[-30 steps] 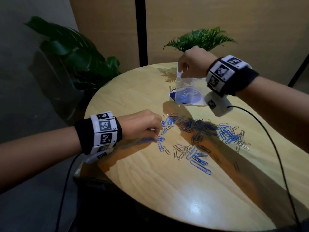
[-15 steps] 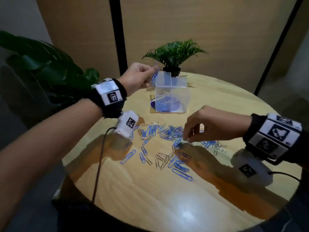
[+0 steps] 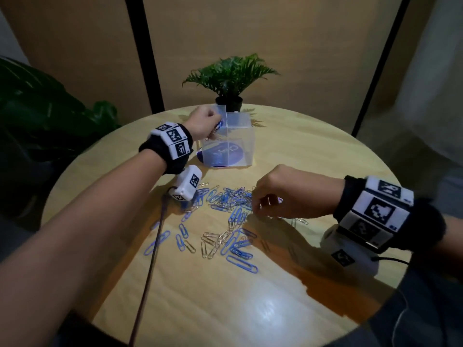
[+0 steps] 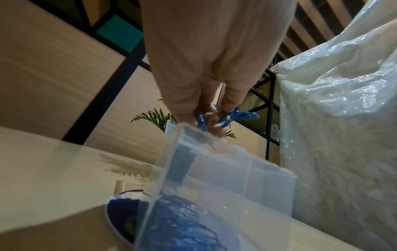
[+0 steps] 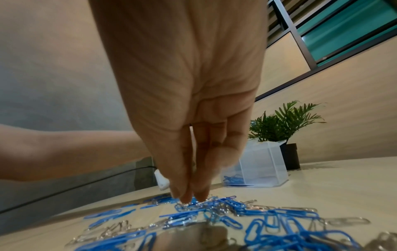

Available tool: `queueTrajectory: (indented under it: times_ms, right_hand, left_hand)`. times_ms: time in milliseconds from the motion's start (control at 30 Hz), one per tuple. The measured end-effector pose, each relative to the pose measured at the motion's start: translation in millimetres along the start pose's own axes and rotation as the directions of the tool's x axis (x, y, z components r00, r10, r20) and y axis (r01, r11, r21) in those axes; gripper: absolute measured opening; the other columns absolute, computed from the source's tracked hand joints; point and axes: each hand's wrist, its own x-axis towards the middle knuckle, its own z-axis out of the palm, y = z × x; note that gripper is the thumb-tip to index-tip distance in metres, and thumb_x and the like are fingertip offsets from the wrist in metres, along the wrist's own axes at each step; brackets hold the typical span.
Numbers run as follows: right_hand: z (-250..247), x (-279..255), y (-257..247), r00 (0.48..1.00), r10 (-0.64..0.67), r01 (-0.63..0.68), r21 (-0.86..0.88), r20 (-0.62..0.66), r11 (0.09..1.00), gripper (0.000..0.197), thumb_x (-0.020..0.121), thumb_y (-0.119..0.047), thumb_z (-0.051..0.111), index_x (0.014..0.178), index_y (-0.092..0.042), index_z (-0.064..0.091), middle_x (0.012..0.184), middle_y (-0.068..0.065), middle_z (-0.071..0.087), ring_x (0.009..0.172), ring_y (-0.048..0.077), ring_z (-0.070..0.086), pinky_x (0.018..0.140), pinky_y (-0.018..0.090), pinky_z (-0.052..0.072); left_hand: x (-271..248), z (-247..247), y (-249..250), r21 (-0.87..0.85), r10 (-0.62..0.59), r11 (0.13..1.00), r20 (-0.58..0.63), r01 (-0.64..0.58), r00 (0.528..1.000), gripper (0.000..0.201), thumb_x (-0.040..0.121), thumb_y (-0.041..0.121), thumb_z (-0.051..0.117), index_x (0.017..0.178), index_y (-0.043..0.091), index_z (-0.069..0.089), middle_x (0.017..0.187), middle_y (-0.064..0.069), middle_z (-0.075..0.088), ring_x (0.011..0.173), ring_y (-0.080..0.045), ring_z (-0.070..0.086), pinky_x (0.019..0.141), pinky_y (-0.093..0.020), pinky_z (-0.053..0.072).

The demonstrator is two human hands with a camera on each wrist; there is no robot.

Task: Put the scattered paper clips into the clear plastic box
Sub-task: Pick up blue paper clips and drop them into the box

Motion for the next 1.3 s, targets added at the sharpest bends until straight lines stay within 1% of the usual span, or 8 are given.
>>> queueTrajectory:
  times_ms: [200,300,767,933,1033,1133,1233,1300]
  right_hand:
    - [-1,2,12,0.980,0.160,-0.159,-0.011,0.120,0.987,0.021,0.079,-0.008,0.063,0.093,-0.018,0.075,0.092,0.001,0.074,0.083,0.016,0.064,0.079,0.030,0.051]
    - [-5,-3,26,0.948,0.302,-0.288,-0.131,0.103,0.949,0.018,0.082,-0.012,0.063,0.095,-0.016,0.074,0.094,0.004,0.073,0.089,0.024,0.065,0.074,0.028,0.050]
    - [4,-15,38,0.931,0.355,-0.357,0.016,0.081,0.934,0.019,0.071,-0.029,0.079,0.088,-0.021,0.074,0.083,-0.005,0.073,0.076,0.012,0.065,0.072,0.027,0.052]
    - [3,-20,50,0.921,0.380,-0.382,0.010,0.086,0.924,0.012,0.075,-0.021,0.075,0.087,-0.021,0.074,0.081,-0.005,0.072,0.073,0.010,0.063,0.070,0.022,0.050]
    - [-5,-26,58,0.903,0.411,-0.420,0.060,0.121,0.905,0.013,0.074,-0.016,0.075,0.086,-0.022,0.073,0.080,-0.005,0.073,0.072,0.008,0.065,0.072,0.025,0.054]
    - [-8,-29,61,0.908,0.414,-0.419,0.086,0.070,0.904,0.015,0.076,-0.024,0.076,0.091,-0.024,0.073,0.083,-0.006,0.073,0.077,0.008,0.067,0.075,0.026,0.054]
    - [-3,-28,57,0.931,0.359,-0.363,0.075,0.070,0.929,0.022,0.079,-0.024,0.074,0.101,-0.026,0.074,0.090,-0.007,0.074,0.083,0.007,0.068,0.078,0.025,0.053]
    - [-1,-29,54,0.939,0.330,-0.336,0.045,0.101,0.941,0.026,0.080,-0.020,0.072,0.106,-0.026,0.073,0.095,-0.006,0.075,0.084,0.008,0.067,0.082,0.027,0.053]
  left_hand:
    - [-2,1,5,0.455,0.090,0.879,0.142,-0.146,0.986,0.030,0.091,0.011,0.049,0.062,0.005,0.057,0.062,-0.011,0.059,0.041,-0.002,0.051,0.043,-0.012,0.035]
    - [-3,3,7,0.541,0.122,0.820,0.151,-0.185,0.981,0.023,0.090,0.011,0.055,0.073,-0.001,0.066,0.077,-0.018,0.065,0.058,-0.014,0.051,0.051,-0.023,0.033]
    - [1,7,12,0.625,0.088,0.753,0.217,-0.208,0.972,0.018,0.083,-0.002,0.063,0.098,-0.001,0.072,0.103,-0.017,0.071,0.097,-0.028,0.064,0.083,-0.031,0.048]
    - [-19,-12,23,0.525,0.234,0.823,0.033,-0.217,0.972,0.028,0.082,-0.012,0.052,0.098,-0.002,0.072,0.098,-0.017,0.071,0.092,-0.026,0.066,0.088,-0.035,0.053]
    - [-43,-13,32,0.443,0.363,0.830,0.030,-0.338,0.931,0.026,0.081,-0.010,0.053,0.094,0.001,0.073,0.094,-0.014,0.072,0.088,-0.023,0.068,0.082,-0.031,0.054]
    - [-74,-1,41,0.361,0.418,0.780,0.306,-0.511,0.855,0.020,0.085,-0.001,0.059,0.097,0.008,0.074,0.091,-0.007,0.072,0.083,-0.019,0.067,0.069,-0.009,0.045]
    - [-103,23,39,0.351,0.241,0.701,0.702,-0.621,0.669,0.033,0.092,0.007,0.053,0.122,0.017,0.064,0.118,-0.001,0.064,0.104,-0.015,0.061,0.073,0.002,0.037]
    - [-118,36,34,0.376,0.111,0.592,0.838,-0.712,0.535,0.043,0.095,0.010,0.047,0.137,0.020,0.049,0.147,0.000,0.044,0.129,-0.017,0.047,0.096,-0.010,0.037]
